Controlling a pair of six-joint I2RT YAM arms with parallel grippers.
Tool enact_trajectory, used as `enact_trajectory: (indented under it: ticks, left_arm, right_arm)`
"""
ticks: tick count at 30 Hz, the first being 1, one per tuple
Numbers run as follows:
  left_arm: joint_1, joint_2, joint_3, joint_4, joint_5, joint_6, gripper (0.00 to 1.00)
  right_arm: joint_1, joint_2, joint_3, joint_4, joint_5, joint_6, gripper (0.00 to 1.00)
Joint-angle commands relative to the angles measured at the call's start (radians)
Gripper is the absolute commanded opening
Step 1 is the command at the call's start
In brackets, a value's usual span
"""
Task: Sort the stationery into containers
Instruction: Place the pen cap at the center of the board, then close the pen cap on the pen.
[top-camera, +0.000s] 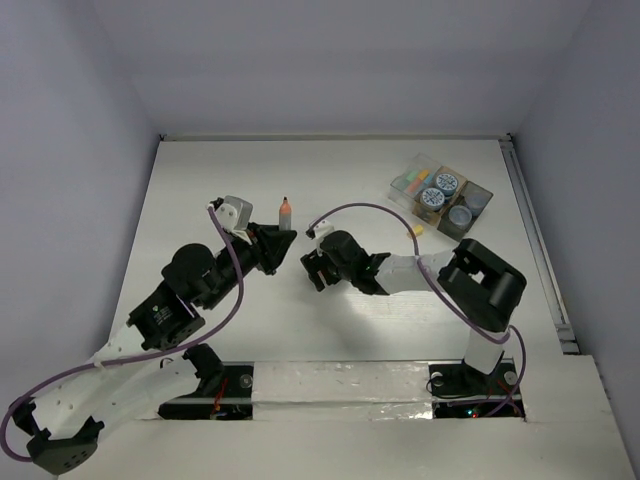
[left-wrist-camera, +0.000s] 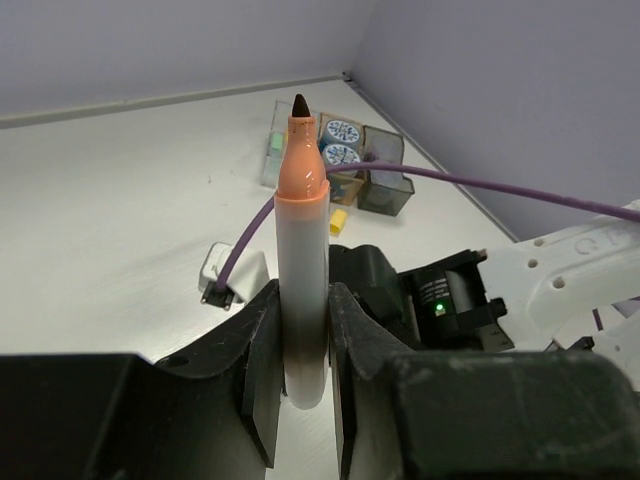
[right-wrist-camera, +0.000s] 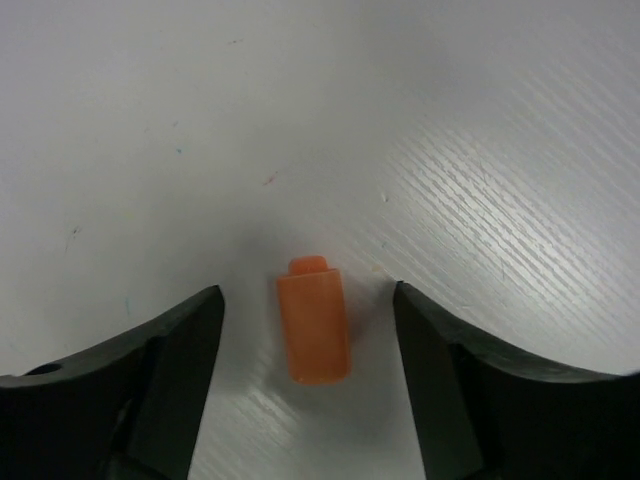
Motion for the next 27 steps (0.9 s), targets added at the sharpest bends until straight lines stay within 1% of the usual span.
enact_trajectory:
  ticks: [1,2,3,4,7,9,10,13,16,27]
  left_arm:
    - [0.005,-0.021,0.039,0.002,-0.038,0.021,0.0]
    - [0.005,-0.034,0.036,0.0,-0.044,0.023,0.0]
    - [0.005,-0.038,0.036,0.0,-0.045,0.023,0.0]
    - [0.005,-0.043,0.034,-0.002,-0.047,0.023,0.0]
    - [0.005,-0.058,0.034,0.005,-0.03,0.024,0.0]
    - [0.005,-0.067,0.03,0.012,-0.018,0.026,0.0]
    - [0.005,-0.069,0.03,0.012,-0.018,0.027,0.0]
    - [0.005,-0.067,0.03,0.008,-0.025,0.027,0.0]
    - [0.005,-0.06,0.033,0.003,-0.024,0.027,0.0]
    - [0.005,-0.052,0.033,0.002,-0.025,0.03,0.0]
  right_arm:
    - [-0.001,-0.079,0.003,-0.047,-0.009,0.019,0.79]
    - [-0.001,-0.108,-0.011,-0.057,-0.008,0.024,0.83]
    - [-0.001,-0.109,-0.011,-0.068,-0.003,0.024,0.83]
    - [-0.001,-0.125,-0.016,-0.082,0.007,0.025,0.87]
    - [-0.001,-0.13,-0.01,-0.154,0.033,0.024,0.87]
    - [-0.001,-0.119,-0.01,-0.186,0.066,0.028,0.86]
    - [-0.001,-0.116,-0.011,-0.191,0.096,0.035,0.83]
    - [-0.001,-0.11,-0.019,-0.198,0.101,0.033,0.8]
    - [-0.001,-0.107,-0.019,-0.209,0.08,0.016,0.8]
    - [-0.01,-0.006,0.05,-0.254,0.184,0.028,0.75]
